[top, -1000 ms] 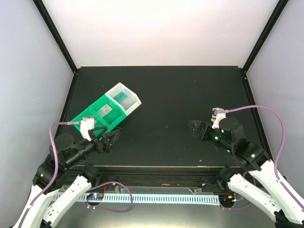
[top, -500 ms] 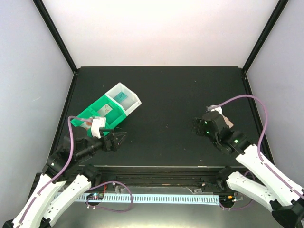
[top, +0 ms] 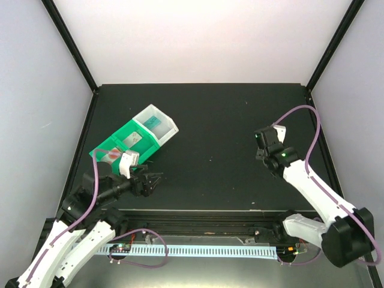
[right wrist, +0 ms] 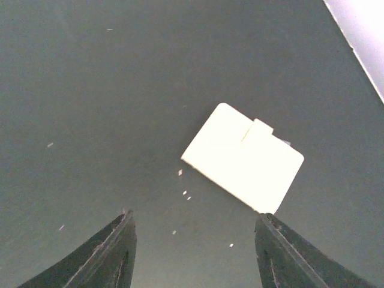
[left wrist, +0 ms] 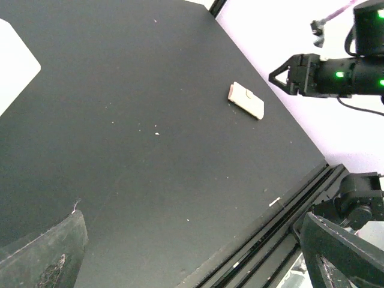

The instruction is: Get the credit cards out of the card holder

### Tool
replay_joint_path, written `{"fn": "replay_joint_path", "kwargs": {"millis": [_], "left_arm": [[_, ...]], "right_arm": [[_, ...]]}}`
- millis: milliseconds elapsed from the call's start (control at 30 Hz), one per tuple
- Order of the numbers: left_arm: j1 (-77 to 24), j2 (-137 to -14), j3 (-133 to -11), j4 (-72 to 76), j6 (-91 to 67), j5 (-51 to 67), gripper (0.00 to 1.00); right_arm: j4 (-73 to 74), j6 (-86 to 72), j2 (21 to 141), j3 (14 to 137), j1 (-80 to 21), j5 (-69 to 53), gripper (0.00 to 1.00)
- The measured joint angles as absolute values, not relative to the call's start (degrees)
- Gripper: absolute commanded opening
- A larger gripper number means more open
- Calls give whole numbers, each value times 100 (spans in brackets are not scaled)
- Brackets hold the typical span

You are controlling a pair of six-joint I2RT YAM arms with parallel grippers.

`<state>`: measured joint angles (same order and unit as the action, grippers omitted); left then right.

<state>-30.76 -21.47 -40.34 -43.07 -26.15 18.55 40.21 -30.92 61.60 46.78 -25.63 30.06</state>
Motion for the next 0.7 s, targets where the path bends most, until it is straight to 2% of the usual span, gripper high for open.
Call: {"fn": "replay_joint_path", "kwargs": {"millis": [400,700], "left_arm": [[-3076,-2187,-4034,-4296,-2209,1850,99],[-3076,-2182,-4034,-4296,-2152,1848,99]], "right_arm": [[3205,-2591,7926,4856,-587,2198,51],[2978,-2593,8919,5371,169,1411,49]]}}
